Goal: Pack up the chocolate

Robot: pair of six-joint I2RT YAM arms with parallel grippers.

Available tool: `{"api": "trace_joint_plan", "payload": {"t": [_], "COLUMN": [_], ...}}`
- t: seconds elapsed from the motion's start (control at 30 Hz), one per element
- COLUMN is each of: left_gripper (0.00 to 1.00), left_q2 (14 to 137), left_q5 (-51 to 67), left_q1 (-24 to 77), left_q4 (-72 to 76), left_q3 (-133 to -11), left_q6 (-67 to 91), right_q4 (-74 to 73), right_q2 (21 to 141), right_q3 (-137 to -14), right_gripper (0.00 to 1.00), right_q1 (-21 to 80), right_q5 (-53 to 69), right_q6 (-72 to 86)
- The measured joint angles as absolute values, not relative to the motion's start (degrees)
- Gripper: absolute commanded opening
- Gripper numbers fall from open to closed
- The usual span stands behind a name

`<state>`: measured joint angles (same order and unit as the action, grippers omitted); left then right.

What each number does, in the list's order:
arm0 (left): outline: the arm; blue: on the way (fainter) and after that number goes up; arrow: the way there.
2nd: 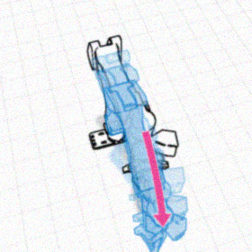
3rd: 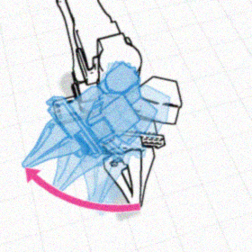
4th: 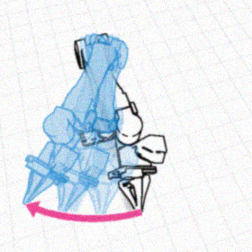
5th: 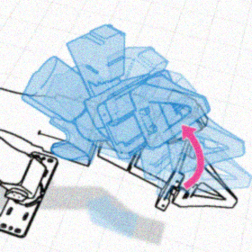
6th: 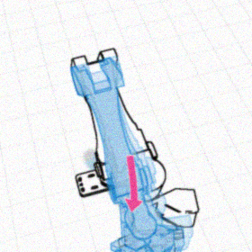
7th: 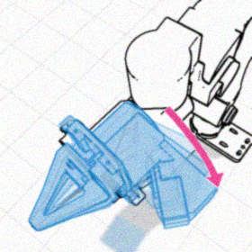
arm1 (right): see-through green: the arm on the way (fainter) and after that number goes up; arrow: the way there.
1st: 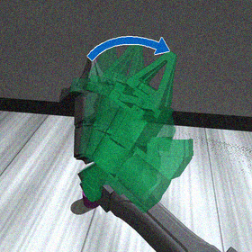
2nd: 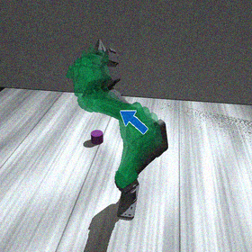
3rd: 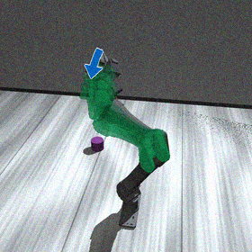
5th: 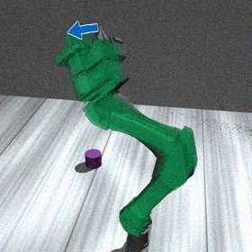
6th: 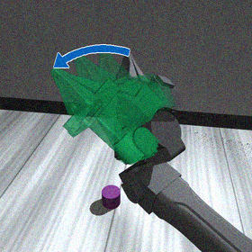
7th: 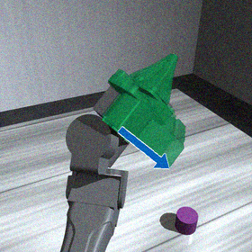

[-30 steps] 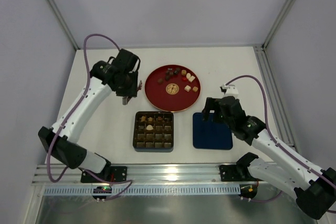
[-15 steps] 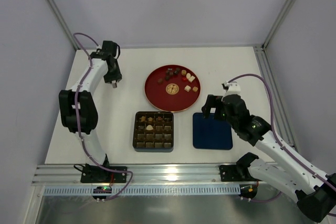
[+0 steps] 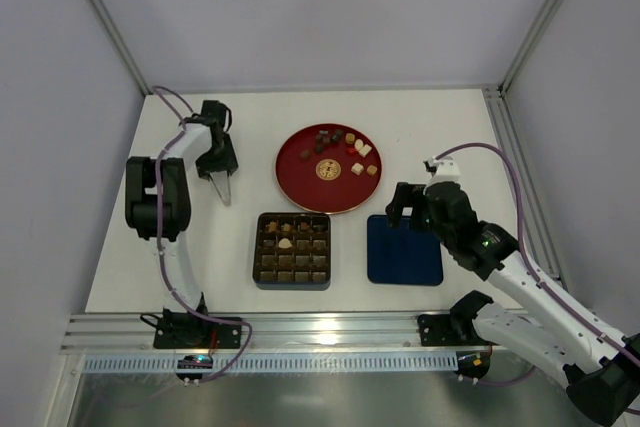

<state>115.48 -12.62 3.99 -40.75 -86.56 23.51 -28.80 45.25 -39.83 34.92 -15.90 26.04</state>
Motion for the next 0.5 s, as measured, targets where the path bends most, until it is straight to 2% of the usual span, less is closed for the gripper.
{"api": "trace_joint_plan", "payload": {"t": [0.2,0.4,0.5], "left_gripper": [0.73,0.88,0.91], "left_q2": [116.5,116.5,116.5], "left_q5": [-12.6,-12.6,-12.8], "left_q1": [4.0,4.0,4.0], "left_q4": [-40.4,-39.6,-39.5], "left_q3": [-85.1,-85.0,-85.0], "left_q6": [23.6,23.5,23.5], "right_q4": [-28.8,-28.9,-29.0], "right_q2": [45.2,45.2,45.2], "right_q3": [-39.3,-39.0,-38.8], "right_gripper": [1.0,1.0,1.0], "right_q1": [34.9,34.9,34.9], "right_q5": [-15.9,-15.9,-15.9], "right_q6": [26.0,26.1,26.1]}}
